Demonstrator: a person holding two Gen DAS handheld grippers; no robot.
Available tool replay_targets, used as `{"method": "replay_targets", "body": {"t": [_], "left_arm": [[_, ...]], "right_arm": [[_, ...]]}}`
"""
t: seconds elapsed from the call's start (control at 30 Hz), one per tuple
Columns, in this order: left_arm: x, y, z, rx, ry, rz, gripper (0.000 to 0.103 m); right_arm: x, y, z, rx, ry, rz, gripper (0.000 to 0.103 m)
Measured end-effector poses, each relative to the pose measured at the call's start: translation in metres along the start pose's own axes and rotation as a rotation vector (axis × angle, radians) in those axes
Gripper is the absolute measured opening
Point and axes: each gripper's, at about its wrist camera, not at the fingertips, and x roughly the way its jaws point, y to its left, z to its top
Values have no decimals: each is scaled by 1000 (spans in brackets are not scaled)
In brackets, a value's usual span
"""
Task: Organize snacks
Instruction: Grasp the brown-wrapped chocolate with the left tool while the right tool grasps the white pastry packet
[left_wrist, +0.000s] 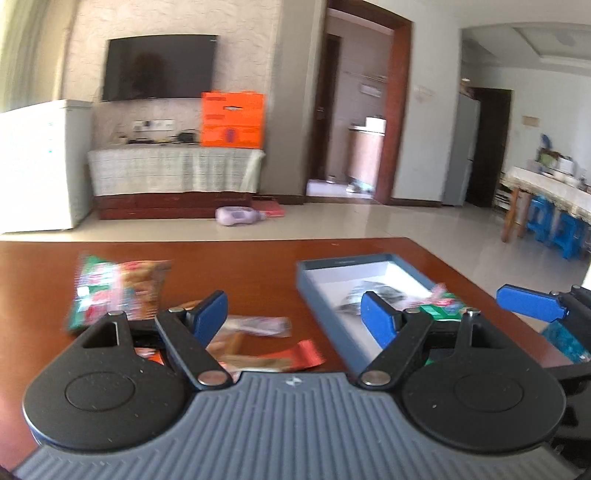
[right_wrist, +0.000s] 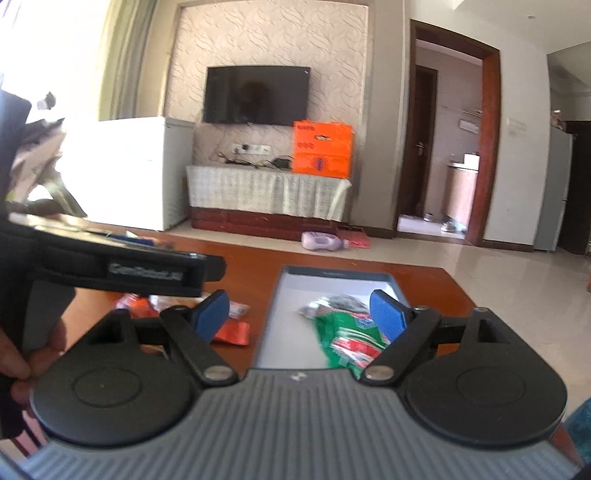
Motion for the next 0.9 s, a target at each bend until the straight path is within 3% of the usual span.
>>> {"method": "replay_targets", "body": {"t": [0.2, 0.33, 0.43, 0.53, 0.6, 0.9], "left_arm": [[-33, 59, -11, -8, 25, 118, 83], [-47, 97, -30, -38, 69, 190, 83], [-41, 114, -53, -102, 137, 207, 82], [-27, 114, -66, -45, 183, 225, 82], [-18, 114, -68, -12, 188, 221, 82], [4, 92, -66, 75, 223, 73, 81]], "right_arm": [[10, 28, 3, -27, 12, 137, 84], [26, 49, -1, -58, 93, 235, 84], [40, 64, -7, -108, 160, 245, 82], [48, 68, -11, -87, 208, 242, 82], [48, 68, -10, -63, 210, 227, 82], [61, 53, -5, 100, 187, 143, 79]]}}
